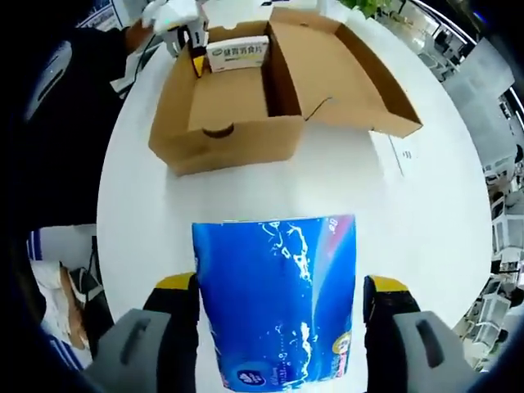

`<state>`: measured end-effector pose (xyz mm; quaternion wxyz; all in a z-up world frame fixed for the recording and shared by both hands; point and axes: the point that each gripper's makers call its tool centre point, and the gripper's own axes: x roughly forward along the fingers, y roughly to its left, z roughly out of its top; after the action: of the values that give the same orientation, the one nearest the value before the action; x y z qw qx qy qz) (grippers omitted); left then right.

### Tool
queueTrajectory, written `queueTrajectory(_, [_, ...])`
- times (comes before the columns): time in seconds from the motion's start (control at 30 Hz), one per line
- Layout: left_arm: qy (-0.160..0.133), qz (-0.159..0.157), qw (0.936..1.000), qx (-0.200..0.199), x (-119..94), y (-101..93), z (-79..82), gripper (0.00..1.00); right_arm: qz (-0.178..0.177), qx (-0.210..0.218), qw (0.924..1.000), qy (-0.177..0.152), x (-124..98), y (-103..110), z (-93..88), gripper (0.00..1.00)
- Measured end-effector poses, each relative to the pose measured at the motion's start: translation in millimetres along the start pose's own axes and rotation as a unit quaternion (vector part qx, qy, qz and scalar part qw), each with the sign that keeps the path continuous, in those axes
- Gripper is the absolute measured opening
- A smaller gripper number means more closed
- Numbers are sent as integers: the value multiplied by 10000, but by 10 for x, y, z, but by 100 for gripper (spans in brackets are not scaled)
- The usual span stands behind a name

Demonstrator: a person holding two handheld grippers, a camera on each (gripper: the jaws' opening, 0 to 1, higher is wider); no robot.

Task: Operate the shoe box by opening the lid, removing the specified soft item, and placing it in the target area until the item is outside and the box remains undamaged.

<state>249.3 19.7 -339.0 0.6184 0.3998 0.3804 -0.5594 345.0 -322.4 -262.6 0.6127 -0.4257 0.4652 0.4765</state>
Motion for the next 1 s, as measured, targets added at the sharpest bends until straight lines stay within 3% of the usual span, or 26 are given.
queueTrajectory(0.27, [23, -1, 10000, 59, -1, -2, 1, 3, -164, 24, 9998, -80, -168, -15, 38, 83])
queueTrajectory(0.63, [68, 30, 9999, 139, -4, -11, 0, 2, -482, -143, 9977, -448, -537, 36, 320, 80])
queueTrajectory(0.83, [104, 27, 9997, 203, -4, -15, 0, 2, -725, -725, 9917, -777, -764, 88, 714, 70])
queueTrajectory(1.0, [135, 13, 9996, 248, -3, -17, 1, 2, -736, -882, 9889, -946, -818, 125, 928, 69])
